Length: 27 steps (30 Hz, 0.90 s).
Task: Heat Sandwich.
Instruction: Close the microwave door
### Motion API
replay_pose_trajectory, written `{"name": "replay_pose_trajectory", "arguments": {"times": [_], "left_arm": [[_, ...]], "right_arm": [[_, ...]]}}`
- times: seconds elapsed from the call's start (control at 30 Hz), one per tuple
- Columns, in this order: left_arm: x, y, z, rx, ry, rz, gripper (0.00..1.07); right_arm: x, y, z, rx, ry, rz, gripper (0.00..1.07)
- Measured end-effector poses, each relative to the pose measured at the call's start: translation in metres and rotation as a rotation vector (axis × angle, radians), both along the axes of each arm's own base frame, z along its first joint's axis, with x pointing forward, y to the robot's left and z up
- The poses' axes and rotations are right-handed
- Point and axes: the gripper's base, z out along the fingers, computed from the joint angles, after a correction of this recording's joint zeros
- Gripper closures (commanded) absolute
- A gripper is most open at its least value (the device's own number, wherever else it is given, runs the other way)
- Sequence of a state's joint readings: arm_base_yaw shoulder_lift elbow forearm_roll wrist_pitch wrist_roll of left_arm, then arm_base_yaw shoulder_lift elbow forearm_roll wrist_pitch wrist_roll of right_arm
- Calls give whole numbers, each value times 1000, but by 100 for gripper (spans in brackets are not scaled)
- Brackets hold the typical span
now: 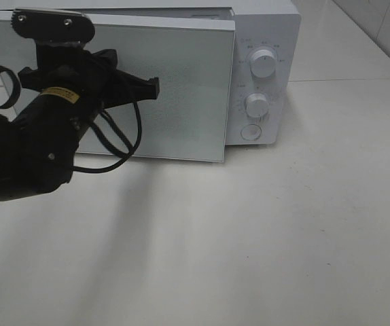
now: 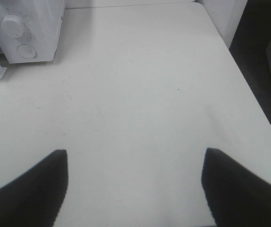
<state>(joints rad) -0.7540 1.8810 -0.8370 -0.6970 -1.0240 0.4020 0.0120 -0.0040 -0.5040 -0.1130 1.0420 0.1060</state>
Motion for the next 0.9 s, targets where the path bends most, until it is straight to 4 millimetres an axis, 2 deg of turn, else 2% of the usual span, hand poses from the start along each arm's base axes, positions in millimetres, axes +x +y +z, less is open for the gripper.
{"name": "replay_pose_trajectory", "arguments": {"times": [0.27, 0.43, 0.9], "left_arm": [[12, -32, 1, 25, -30, -3, 107], [17, -44, -3, 17, -35, -1, 107], [25, -58, -4, 38, -40, 17, 107]], "right_arm": [[0, 0, 0, 0, 0, 0, 32], [0, 0, 0, 0, 0, 0, 32], [0, 0, 0, 0, 0, 0, 32]]}}
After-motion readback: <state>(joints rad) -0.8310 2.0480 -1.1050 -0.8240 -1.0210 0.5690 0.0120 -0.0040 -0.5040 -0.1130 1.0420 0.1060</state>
